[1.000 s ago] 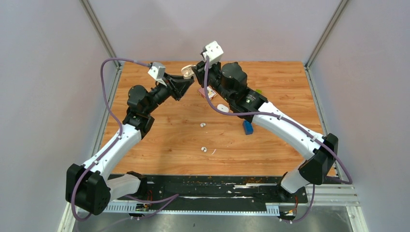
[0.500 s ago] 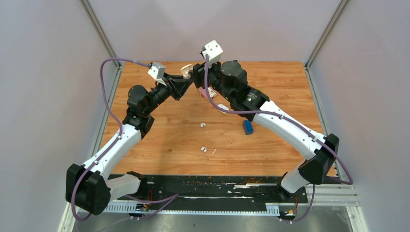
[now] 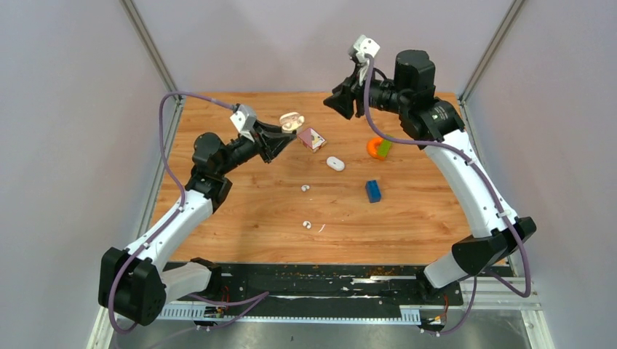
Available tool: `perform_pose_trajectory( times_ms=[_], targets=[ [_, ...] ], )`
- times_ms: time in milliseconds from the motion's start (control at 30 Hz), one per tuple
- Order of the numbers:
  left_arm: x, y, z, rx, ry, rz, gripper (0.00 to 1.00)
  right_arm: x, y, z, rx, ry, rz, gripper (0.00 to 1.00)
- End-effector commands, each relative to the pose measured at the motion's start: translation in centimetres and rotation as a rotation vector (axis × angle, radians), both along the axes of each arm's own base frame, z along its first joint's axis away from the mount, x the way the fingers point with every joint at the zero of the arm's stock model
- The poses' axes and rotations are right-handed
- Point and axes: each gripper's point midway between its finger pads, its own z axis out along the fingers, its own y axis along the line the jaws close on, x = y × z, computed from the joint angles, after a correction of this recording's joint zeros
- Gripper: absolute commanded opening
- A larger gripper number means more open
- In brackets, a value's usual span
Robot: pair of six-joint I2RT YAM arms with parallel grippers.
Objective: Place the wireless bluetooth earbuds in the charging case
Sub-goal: Place the earbud in the charging case.
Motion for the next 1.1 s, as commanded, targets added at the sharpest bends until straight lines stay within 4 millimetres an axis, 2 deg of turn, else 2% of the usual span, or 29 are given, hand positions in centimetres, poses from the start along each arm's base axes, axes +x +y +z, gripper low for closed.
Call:
perform_pose_trajectory(
  times_ms=[0, 100, 200, 400, 567, 700, 833, 1067],
  targets=[
    [-3.3, -0.6, 0.7, 0.052, -0.12, -0.141, 0.0, -6.4, 1.2, -2.3, -0.188, -0.092, 0.43, 0.38],
    [-4.6, -0.9, -0.7, 0.091, -0.122, -0.205, 0.0, -8.1, 0.7, -4.7, -0.329, -0.16, 0.516, 0.35],
    [-5.4, -0.9, -1.8, 0.121, -0.123, -0.236, 0.0, -9.7, 1.3, -6.2, -0.47, -0.295, 0.573, 0.27],
    [-5.8, -1.0, -3.0, 0.152, -0.13, -0.258, 0.0, -11.9, 3.2, -8.0, -0.547, -0.373, 0.638, 0.24],
    [-6.1, -0.9, -3.5, 0.186, -0.143, -0.275, 0.0, -12.2, 3.9, -7.7, -0.563, -0.408, 0.647, 0.24],
    [-6.3, -0.9, -3.6, 0.196, -0.148, -0.279, 0.0, -12.4, 3.5, -6.9, -0.581, -0.444, 0.649, 0.23],
    [-6.5, -1.0, -3.6, 0.199, -0.153, -0.287, 0.0, -11.8, 3.0, -7.0, -0.626, -0.491, 0.632, 0.28],
    [-6.6, -1.1, -3.8, 0.201, -0.148, -0.292, 0.0, -10.8, 4.0, -7.2, -0.611, -0.478, 0.615, 0.29]
  ],
)
